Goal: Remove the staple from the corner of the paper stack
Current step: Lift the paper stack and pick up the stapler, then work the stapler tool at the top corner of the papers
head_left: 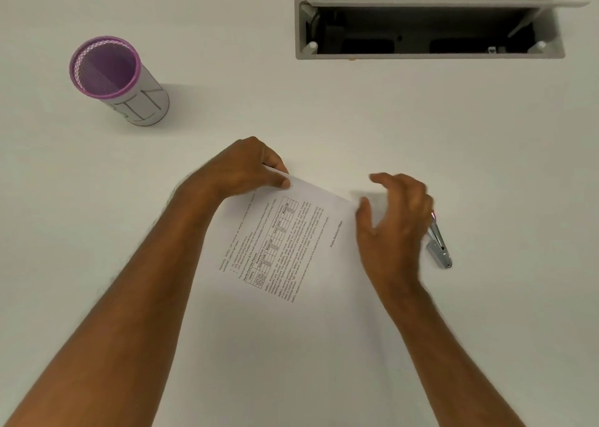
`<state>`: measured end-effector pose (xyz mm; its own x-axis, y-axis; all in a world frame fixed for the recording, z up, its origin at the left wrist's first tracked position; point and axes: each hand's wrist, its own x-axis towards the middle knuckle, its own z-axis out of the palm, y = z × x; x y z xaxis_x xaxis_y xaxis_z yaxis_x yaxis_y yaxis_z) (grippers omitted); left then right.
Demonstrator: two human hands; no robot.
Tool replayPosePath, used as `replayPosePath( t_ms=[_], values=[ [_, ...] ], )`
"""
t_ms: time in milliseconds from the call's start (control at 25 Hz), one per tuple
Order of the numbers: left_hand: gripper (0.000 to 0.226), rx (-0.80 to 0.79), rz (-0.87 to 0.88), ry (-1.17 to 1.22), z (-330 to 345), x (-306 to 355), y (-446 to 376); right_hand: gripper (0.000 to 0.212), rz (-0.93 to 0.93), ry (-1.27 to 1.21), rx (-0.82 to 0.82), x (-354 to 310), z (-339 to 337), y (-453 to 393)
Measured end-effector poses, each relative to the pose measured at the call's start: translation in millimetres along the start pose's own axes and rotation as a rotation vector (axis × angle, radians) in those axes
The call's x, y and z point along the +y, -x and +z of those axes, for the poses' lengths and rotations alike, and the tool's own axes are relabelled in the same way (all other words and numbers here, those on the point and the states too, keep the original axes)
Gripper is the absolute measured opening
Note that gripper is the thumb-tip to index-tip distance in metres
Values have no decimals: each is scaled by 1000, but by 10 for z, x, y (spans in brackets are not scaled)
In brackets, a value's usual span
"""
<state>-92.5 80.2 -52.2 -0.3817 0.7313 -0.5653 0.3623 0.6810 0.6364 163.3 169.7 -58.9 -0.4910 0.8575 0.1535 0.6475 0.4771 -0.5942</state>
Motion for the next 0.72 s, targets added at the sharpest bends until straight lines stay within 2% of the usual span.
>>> replayPosePath(
  t_ms=[160, 240, 320, 480, 600, 720],
  values=[
    [3, 25, -36, 22, 45, -89, 106, 50, 213, 118, 81, 441, -380, 245],
    [5, 19, -39, 33, 58, -108, 154, 57, 316, 143, 71, 592, -503, 380],
    [5, 5, -40, 48, 42, -136, 183, 55, 396, 163, 23, 693, -567, 482],
    [6, -7, -21, 41, 10, -159, 218, 23, 400, 125, 20, 771, -606, 513],
    [6, -13, -5, 39, 15, -159, 218, 21, 456, -36, 83, 701, -656, 439],
    [4, -38, -5, 89, 8, -154, 229, 23, 347, -186, 242, 443, -696, 356]
  ],
)
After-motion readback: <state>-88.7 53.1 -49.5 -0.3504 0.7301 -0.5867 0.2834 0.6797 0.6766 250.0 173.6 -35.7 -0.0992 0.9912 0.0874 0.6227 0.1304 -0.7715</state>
